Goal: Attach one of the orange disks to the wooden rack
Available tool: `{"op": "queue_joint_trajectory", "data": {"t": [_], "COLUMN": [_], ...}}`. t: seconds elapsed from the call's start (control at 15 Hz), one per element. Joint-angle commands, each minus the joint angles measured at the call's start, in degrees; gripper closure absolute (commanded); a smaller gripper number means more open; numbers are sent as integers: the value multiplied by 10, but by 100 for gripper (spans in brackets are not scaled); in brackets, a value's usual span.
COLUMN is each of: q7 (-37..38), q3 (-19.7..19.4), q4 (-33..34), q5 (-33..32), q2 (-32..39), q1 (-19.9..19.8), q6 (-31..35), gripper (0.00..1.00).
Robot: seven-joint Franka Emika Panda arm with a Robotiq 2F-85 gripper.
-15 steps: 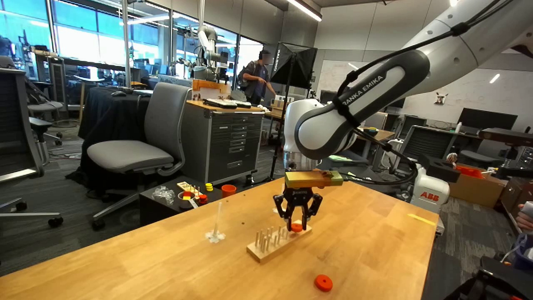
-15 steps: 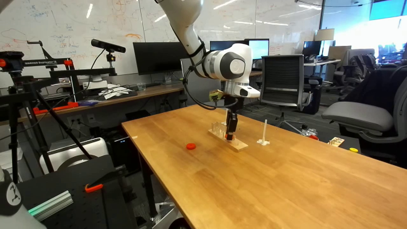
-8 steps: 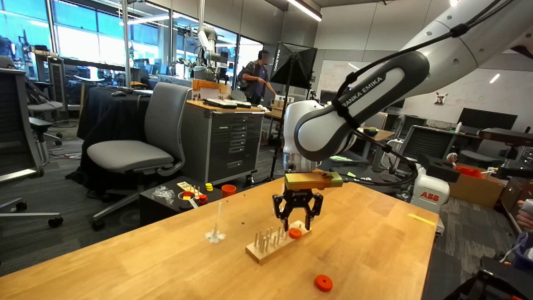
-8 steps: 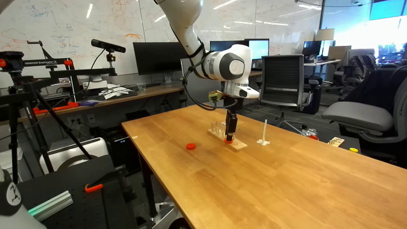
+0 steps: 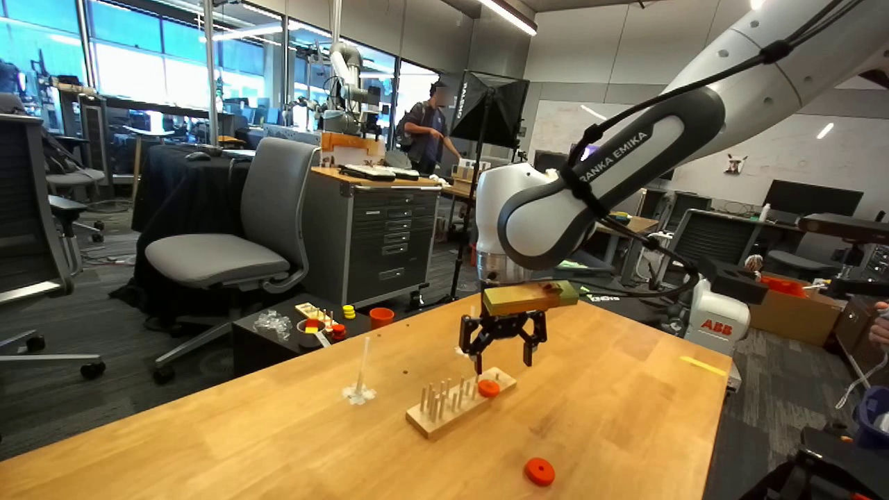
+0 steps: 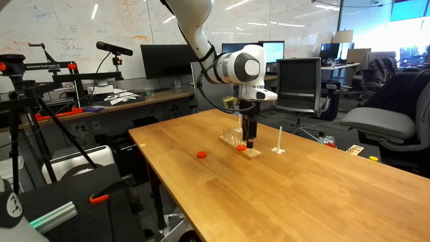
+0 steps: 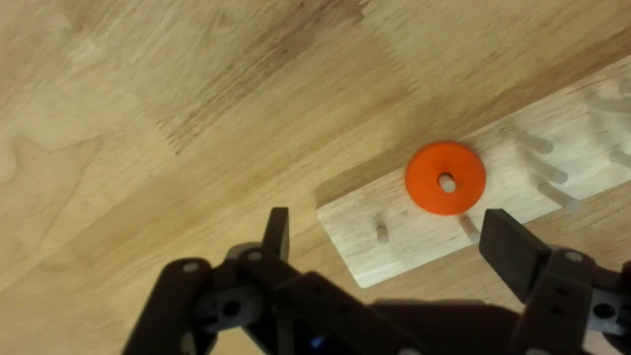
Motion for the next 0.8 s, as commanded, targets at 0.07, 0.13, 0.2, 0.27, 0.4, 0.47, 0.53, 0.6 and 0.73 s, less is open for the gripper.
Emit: {"op": "queue_joint_trajectory", "data": {"t": [0.07,0.13,0.2,0.27,0.4,0.47,0.53,0.6,0.73], "q7": [2,-1,-4,-8,-13,-15,-17,-19,-16], "q3": [-21,-20,-18,-16,-13,-11,-10,-9,-9], "q4": [-76,-92,-105,-122,-151,-165,-178,-192,-221], "q5": [-55,-63,-70,-76,-88,-93,-97,-102,-116], "q2": [-69,-83,-95,-110,-135,-147,-158,-170,-195], "q1": [14,12,11,9,7,6,5,5,7], "q6": [26,34,37,45,57,62,66,72,85], "gripper": [0,0,0,0,0,0,0,0,0]}}
